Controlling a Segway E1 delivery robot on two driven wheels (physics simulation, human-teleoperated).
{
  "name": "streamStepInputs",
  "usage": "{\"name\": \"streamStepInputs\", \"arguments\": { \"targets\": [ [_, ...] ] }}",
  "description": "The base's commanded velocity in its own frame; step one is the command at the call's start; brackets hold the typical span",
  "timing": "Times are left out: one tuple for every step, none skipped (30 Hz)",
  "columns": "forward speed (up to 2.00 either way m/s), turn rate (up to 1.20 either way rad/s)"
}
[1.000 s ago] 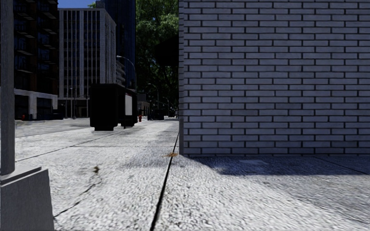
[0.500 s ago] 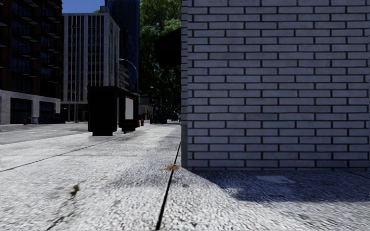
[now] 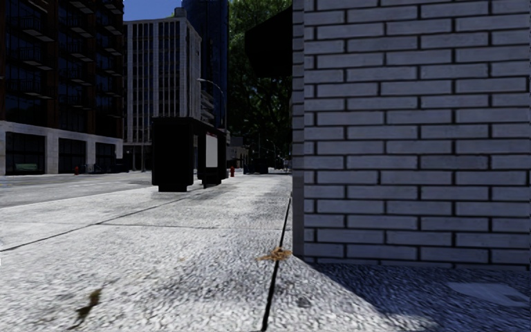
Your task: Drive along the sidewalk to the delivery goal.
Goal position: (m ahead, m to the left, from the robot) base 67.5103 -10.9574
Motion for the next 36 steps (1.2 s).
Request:
{"name": "streamStepInputs", "arguments": {
  "targets": [
    [1.57,0.52],
    [1.58,0.52],
    [1.58,0.52],
    [1.58,0.52],
    [1.58,0.52],
    [1.58,0.53],
    [1.58,0.53],
    [1.58,0.57],
    [1.58,0.6],
    [1.58,0.6],
    [1.58,0.62],
    [1.58,0.63],
    [1.6,0.6],
    [2.0,0.6],
    [2.0,0.6],
    [2.0,0.48],
    [2.0,0.24],
    [2.0,0.24],
    [2.0,0.1],
    [2.0,0.06],
    [2.0,0.0],
    [2.0,0.0],
    [2.0,0.0],
    [2.0,0.0],
    [2.0,0.0],
    [2.0,0.0],
    [2.0,0.0],
    [2.0,0.0],
    [2.0,0.0],
    [2.0,0.0],
    [2.0,0.0],
    [2.0,0.0],
    [2.0,0.0],
    [2.0,0.0],
    [2.0,0.0],
    [2.0,-0.07]
  ]
}}
